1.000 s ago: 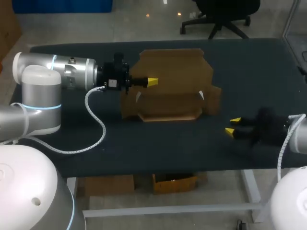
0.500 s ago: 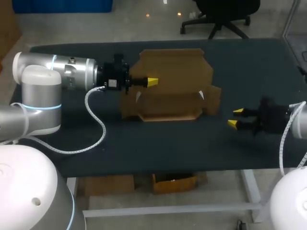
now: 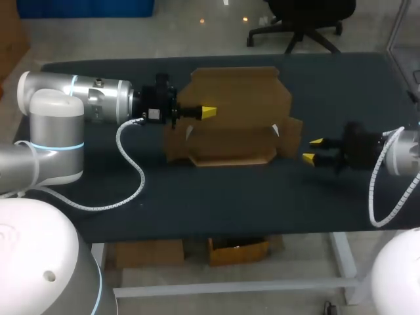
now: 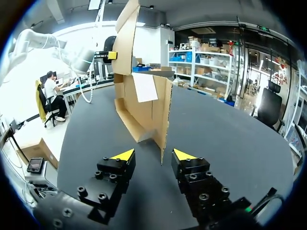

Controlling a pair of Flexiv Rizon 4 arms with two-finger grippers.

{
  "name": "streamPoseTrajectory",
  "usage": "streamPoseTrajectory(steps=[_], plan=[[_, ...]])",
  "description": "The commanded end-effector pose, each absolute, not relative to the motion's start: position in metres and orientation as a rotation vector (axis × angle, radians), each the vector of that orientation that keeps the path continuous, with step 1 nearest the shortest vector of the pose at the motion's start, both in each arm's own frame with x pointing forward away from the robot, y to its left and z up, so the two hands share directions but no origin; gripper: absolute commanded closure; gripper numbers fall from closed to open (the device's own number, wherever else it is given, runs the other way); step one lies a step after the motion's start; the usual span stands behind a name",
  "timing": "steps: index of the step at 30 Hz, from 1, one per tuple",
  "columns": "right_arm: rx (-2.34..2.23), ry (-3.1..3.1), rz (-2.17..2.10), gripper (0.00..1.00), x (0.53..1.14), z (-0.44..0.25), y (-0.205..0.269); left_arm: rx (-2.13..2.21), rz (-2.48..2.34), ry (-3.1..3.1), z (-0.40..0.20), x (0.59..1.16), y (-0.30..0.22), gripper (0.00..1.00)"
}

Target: Assemble the packaging by folding the flat box into shape, placing the metal phone stand inside, and closing the box properly

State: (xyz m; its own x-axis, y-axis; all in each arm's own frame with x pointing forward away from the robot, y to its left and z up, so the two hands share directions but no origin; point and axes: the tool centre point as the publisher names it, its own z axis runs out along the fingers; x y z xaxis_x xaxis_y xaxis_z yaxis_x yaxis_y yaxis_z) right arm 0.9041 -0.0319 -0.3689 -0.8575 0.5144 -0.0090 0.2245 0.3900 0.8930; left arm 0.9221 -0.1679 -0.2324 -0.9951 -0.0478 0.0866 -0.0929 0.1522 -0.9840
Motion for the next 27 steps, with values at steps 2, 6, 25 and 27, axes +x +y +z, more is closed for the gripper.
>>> streamPoseTrajectory(steps=[2, 6, 25, 27], plan=[[0.651, 2.366, 1.466, 0.47, 0.92, -0.375, -0.026, 0.144, 2.019, -2.358, -0.235, 0.922, -0.167, 1.0], [0.647, 2.368, 1.472, 0.47, 0.929, -0.375, -0.022, 0.144, 2.019, -2.358, -0.235, 0.922, -0.167, 1.0], [0.63, 2.33, 1.508, 0.56, 0.956, -0.372, -0.002, 0.144, 2.019, -2.358, -0.235, 0.922, -0.167, 1.0], [0.632, 2.325, 1.511, 0.61, 0.956, -0.372, 0.0, 0.144, 2.019, -2.358, -0.235, 0.922, -0.167, 1.0]])
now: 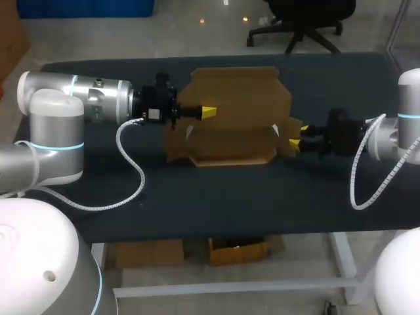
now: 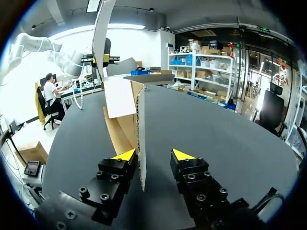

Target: Assemble the packaging by folding the flat box into shape, placing the metal phone stand inside, and closing the box properly

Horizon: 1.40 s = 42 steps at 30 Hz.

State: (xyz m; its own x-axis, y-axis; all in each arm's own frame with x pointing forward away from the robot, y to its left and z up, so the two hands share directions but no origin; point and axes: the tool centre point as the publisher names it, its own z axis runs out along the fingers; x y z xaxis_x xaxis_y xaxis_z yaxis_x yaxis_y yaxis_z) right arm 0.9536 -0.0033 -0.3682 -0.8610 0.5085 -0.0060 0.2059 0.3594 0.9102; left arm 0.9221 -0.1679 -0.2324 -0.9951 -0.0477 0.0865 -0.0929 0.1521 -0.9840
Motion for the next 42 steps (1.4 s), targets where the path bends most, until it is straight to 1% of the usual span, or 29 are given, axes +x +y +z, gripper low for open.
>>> streamPoseTrajectory(steps=[1, 14, 16, 22, 27, 42], plan=[[0.632, 2.322, 1.512, 0.62, 0.955, -0.372, 0.0, 0.144, 2.019, -2.358, -0.235, 0.922, -0.167, 1.0], [0.627, 2.315, 1.508, 0.69, 0.953, -0.367, 0.006, 0.144, 2.019, -2.358, -0.235, 0.922, -0.167, 1.0], [0.628, 2.315, 1.504, 0.72, 0.952, -0.366, 0.006, 0.144, 2.019, -2.358, -0.235, 0.922, -0.167, 1.0], [0.634, 2.316, 1.497, 0.9, 0.949, -0.366, 0.008, 0.144, 2.019, -2.358, -0.235, 0.922, -0.167, 1.0], [0.639, 2.316, 1.487, 1.0, 0.946, -0.364, 0.009, 0.144, 2.019, -2.358, -0.235, 0.922, -0.167, 1.0], [0.663, 2.316, 1.459, 1.0, 0.935, -0.363, 0.018, 0.144, 2.019, -2.358, -0.235, 0.922, -0.167, 1.0]])
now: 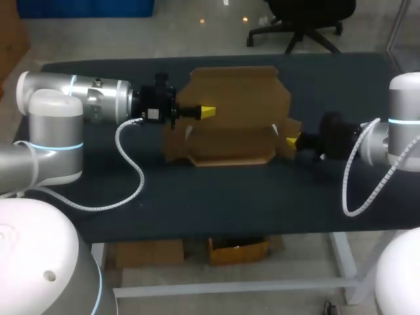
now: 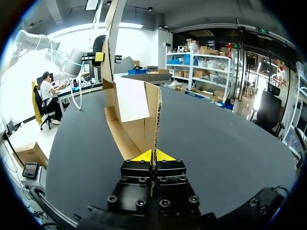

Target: Assemble the packaging by folding the flat box into shape, placing the metal phone stand inside, and closing the box properly

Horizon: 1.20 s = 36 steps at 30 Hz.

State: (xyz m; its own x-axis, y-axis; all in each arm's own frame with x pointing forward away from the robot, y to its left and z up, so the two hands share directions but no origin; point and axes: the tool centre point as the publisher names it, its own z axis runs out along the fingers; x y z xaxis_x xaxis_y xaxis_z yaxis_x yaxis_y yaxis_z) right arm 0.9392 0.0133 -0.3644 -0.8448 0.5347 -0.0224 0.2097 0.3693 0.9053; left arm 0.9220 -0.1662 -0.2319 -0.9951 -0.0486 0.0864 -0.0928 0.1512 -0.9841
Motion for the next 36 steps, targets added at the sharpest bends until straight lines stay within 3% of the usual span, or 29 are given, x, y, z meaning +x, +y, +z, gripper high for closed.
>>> streamPoseTrajectory(steps=[1, 36], plan=[[0.667, 2.313, 1.457, 1.0, 0.934, -0.363, 0.019, 0.144, 2.019, -2.358, -0.235, 0.922, -0.167, 1.0], [0.806, 2.229, 1.43, 0.96, 0.917, -0.369, 0.021, 0.144, 2.019, -2.358, -0.235, 0.922, -0.167, 1.0]])
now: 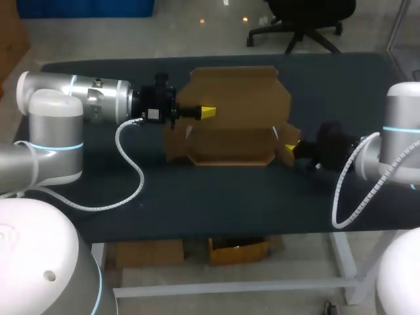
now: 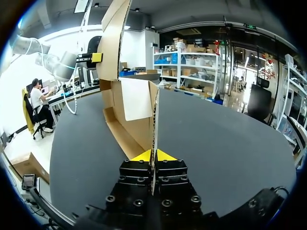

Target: Assemble the packaging by folding the flat box into shape, placing the metal phone stand inside, and closing the box properly

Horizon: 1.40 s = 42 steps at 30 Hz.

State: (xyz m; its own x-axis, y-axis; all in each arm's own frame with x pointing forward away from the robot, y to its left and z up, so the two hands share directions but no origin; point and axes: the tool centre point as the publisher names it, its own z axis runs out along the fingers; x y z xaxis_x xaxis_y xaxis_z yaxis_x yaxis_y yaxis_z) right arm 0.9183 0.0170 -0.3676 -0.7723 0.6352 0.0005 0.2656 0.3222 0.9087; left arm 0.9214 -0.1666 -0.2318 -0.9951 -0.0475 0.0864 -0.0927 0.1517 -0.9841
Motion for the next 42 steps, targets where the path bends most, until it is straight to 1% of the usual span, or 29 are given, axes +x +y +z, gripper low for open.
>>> streamPoseTrajectory(steps=[1, 10, 14, 17, 25, 30, 31, 34, 37, 40, 42], plan=[[0.808, 2.228, 1.43, 0.96, 0.918, -0.369, 0.021, 0.144, 2.019, -2.358, -0.235, 0.922, -0.167, 1.0], [0.849, 2.213, 1.409, 0.94, 0.921, -0.369, 0.025, 0.144, 2.019, -2.358, -0.235, 0.922, -0.167, 1.0], [0.868, 2.206, 1.379, 0.88, 0.921, -0.369, 0.026, 0.144, 2.019, -2.358, -0.235, 0.922, -0.167, 1.0], [0.887, 2.194, 1.368, 0.9, 0.922, -0.369, 0.027, 0.144, 2.019, -2.358, -0.235, 0.922, -0.167, 1.0], [0.931, 2.161, 1.36, 0.98, 0.921, -0.369, 0.028, 0.144, 2.019, -2.358, -0.235, 0.922, -0.167, 1.0], [0.963, 2.145, 1.339, 0.98, 0.921, -0.369, 0.031, 0.144, 2.019, -2.358, -0.235, 0.922, -0.167, 1.0], [0.966, 2.143, 1.334, 0.97, 0.921, -0.369, 0.032, 0.144, 2.019, -2.358, -0.235, 0.922, -0.167, 1.0], [0.99, 2.131, 1.322, 0.89, 0.921, -0.369, 0.033, 0.144, 2.019, -2.358, -0.235, 0.922, -0.167, 1.0], [1.023, 2.117, 1.303, 0.87, 0.921, -0.369, 0.035, 0.144, 2.019, -2.358, -0.235, 0.922, -0.167, 1.0], [1.046, 2.103, 1.295, 0.82, 0.922, -0.369, 0.034, 0.144, 2.019, -2.358, -0.235, 0.922, -0.167, 1.0], [1.059, 2.098, 1.291, 0.83, 0.922, -0.37, 0.035, 0.144, 2.019, -2.358, -0.235, 0.922, -0.167, 1.0]])
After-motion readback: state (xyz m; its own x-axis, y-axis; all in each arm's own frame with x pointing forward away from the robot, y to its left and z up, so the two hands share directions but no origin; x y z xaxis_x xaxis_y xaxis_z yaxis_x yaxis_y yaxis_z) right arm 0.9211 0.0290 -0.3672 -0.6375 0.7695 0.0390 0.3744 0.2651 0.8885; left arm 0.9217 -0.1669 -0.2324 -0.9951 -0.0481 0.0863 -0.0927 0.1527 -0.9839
